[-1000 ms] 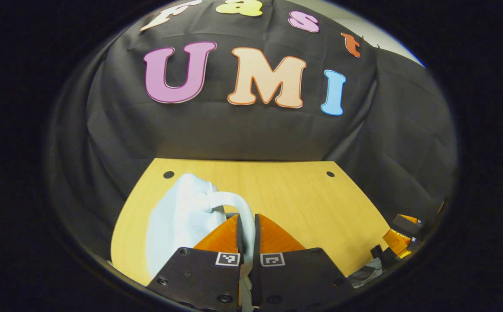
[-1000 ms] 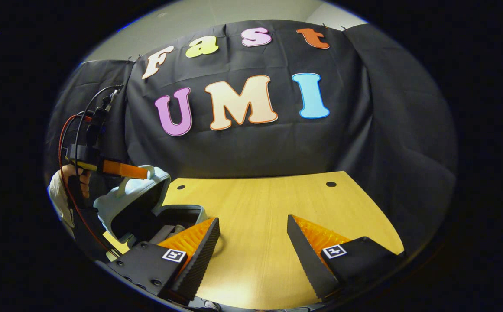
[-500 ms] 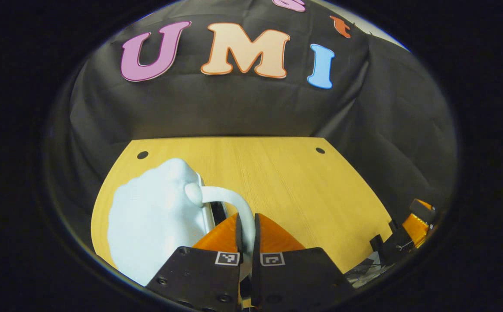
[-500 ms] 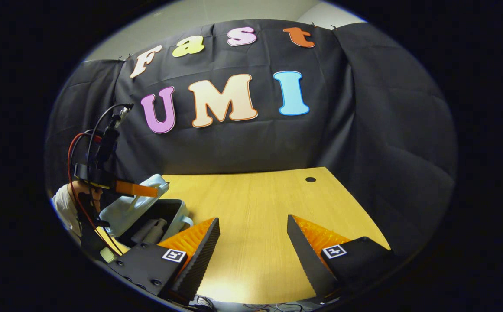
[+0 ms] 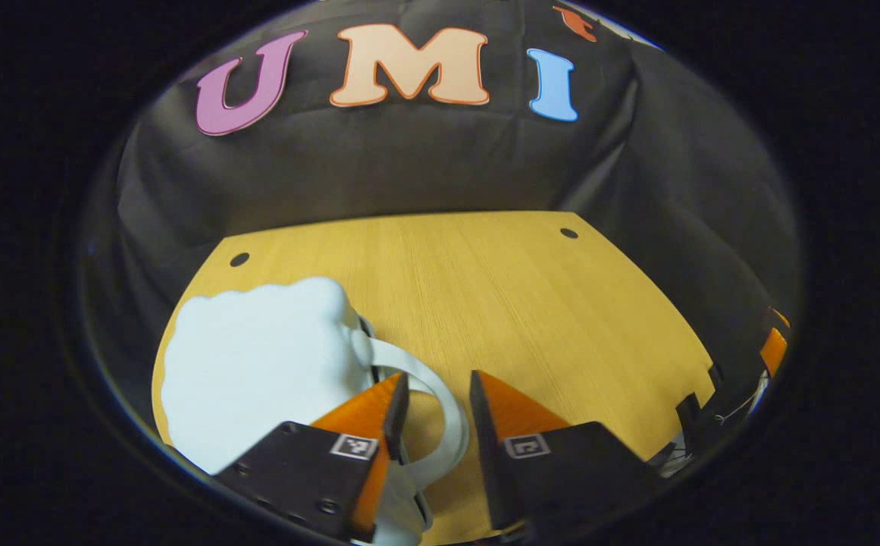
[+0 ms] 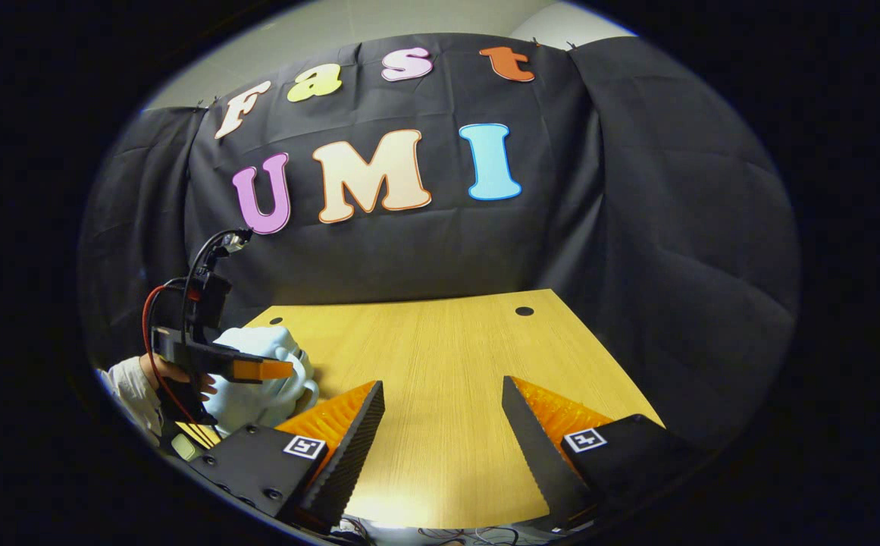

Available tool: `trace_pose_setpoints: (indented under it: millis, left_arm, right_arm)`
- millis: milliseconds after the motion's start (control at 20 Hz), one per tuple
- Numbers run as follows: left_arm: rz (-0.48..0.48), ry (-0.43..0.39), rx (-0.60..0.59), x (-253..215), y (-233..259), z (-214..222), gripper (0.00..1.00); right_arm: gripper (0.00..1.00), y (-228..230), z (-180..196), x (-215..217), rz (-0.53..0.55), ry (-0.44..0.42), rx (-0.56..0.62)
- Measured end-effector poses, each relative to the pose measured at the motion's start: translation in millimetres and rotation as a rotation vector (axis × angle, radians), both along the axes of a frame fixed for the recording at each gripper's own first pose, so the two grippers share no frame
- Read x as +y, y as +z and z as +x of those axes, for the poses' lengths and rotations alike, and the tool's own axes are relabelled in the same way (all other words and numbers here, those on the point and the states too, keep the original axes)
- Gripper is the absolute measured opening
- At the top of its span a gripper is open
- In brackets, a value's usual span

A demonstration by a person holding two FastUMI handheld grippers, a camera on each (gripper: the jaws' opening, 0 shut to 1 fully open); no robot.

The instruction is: First open the suitcase, pack the skin care products into it, and then close the suitcase.

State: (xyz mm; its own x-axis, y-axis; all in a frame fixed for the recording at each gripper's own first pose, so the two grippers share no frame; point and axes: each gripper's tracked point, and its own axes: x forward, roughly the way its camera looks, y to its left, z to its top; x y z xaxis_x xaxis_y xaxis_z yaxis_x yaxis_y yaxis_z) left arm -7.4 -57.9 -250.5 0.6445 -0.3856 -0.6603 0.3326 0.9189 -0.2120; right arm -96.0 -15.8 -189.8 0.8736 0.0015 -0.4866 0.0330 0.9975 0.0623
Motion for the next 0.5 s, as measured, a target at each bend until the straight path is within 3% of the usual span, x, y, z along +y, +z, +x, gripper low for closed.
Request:
trace_pose_setpoints:
  millis: [50,100,200,450,500]
  left_arm:
    - [-0.015,0.019,-0.036,-0.3,11.2,3.8,0.57]
    - [-0.036,0.038,-0.081,-2.7,25.0,8.7,0.75]
    - [-0.051,0.088,-0.188,0.4,56.9,16.2,0.84]
    - [-0.048,0.158,-0.518,14.8,166.5,24.5,0.87]
    - [-0.044,0.165,-0.558,18.4,183.7,22.7,0.94]
  right_arm:
    - [0.98,1.7,1.8,-0.5,0.002,0.000,-0.007]
    - [0.98,4.7,4.2,-1.2,0.003,0.001,-0.019]
    - [0.98,18.7,13.2,-0.9,0.001,0.005,-0.066]
    - [0.98,87.1,52.8,-8.9,-0.078,-0.020,-0.292]
    - [0.98,105.1,59.8,-8.2,-0.088,-0.021,-0.344]
